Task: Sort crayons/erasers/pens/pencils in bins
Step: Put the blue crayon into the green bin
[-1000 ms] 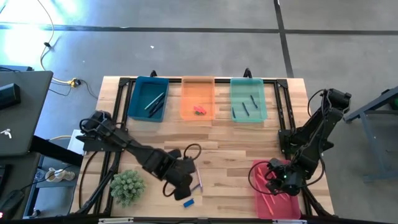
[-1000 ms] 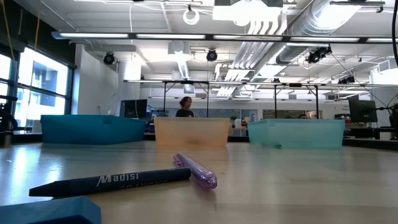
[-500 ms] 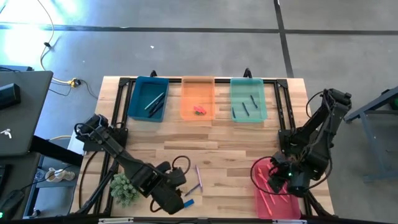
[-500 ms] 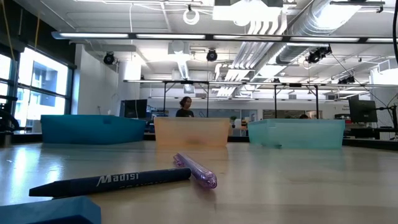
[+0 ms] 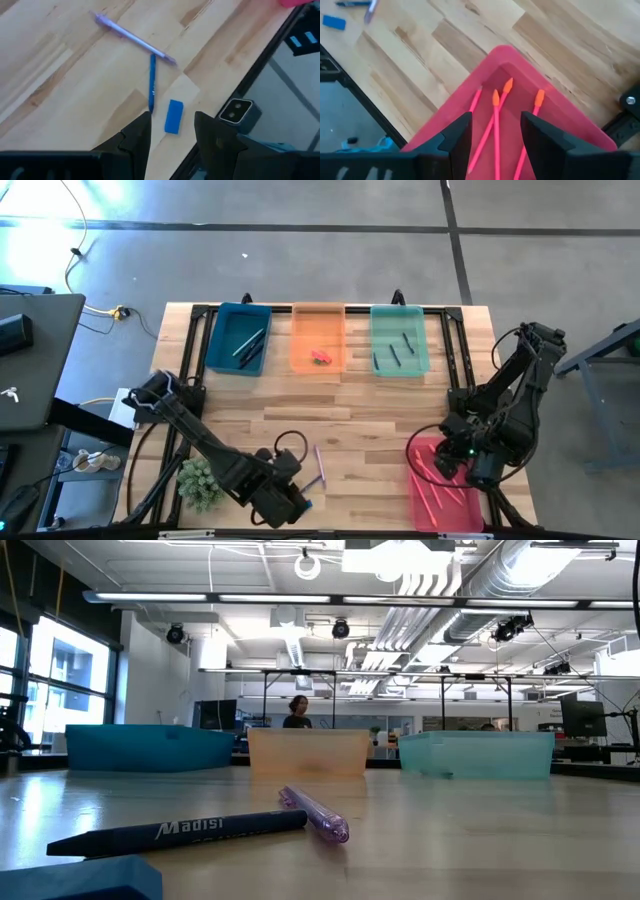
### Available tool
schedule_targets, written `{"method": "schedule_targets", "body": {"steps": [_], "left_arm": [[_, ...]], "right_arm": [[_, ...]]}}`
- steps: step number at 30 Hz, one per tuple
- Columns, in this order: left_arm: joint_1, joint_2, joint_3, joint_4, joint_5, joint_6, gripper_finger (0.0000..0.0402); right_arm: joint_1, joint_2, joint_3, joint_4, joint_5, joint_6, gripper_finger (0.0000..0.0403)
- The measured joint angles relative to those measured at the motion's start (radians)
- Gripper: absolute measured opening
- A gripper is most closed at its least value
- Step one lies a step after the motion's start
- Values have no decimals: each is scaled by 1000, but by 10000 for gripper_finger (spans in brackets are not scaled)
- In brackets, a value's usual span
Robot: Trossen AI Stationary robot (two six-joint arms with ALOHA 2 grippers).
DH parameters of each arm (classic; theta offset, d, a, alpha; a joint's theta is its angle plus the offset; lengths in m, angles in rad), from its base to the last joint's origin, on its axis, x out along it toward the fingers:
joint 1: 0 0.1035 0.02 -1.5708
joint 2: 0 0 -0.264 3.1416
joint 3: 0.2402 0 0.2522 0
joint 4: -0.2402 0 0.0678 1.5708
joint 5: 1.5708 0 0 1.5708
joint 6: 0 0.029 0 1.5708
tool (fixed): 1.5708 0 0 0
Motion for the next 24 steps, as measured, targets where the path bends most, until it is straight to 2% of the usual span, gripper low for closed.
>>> {"method": "schedule_targets", "body": {"steps": [10,24], "left_arm": [[52,109,0,11,16,79,140],[140,229,0,205,182,199,140]], "right_arm": [[-1,0,-1,-8,4,-38,160],[-1,0,-2,-21,57,-37,160]]}}
